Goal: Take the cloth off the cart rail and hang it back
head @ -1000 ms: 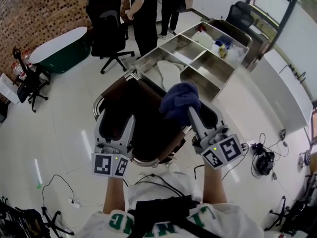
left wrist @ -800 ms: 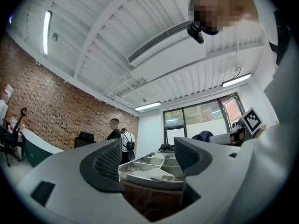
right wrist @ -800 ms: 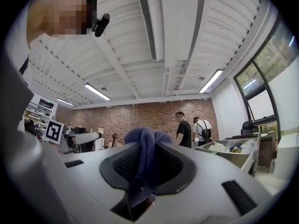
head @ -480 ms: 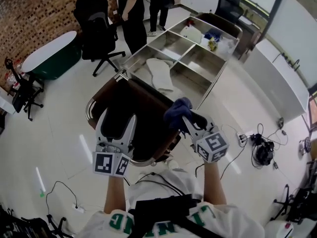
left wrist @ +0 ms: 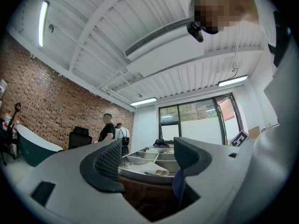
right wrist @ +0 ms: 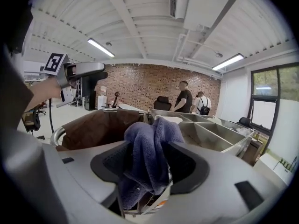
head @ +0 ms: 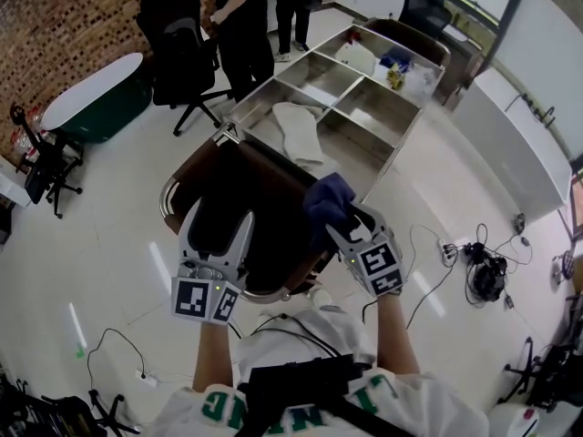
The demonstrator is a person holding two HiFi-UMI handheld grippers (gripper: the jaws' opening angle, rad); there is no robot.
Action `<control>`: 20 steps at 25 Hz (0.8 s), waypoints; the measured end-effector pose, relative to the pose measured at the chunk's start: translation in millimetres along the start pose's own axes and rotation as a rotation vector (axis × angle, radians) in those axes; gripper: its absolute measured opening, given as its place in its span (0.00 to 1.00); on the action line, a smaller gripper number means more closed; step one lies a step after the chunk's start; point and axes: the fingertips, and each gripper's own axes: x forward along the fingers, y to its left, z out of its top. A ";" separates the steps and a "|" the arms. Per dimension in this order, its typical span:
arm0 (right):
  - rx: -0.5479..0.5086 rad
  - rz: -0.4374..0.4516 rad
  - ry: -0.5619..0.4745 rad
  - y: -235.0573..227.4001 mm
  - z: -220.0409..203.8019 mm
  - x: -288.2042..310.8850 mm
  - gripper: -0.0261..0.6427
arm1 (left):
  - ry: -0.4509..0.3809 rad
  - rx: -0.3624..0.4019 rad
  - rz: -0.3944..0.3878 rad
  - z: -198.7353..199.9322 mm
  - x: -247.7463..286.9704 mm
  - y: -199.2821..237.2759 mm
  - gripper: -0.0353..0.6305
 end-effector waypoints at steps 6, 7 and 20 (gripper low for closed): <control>0.042 -0.033 -0.106 -9.9 17.5 -20.2 0.45 | 0.004 0.002 0.006 -1.3 0.1 2.7 0.57; 0.036 -0.056 -0.131 -15.3 20.6 -25.0 0.45 | 0.004 0.003 0.005 -1.3 0.3 2.6 0.57; 0.090 -0.115 -0.500 -32.6 120.8 -37.0 0.45 | 0.008 0.037 0.044 0.8 -1.7 11.2 0.57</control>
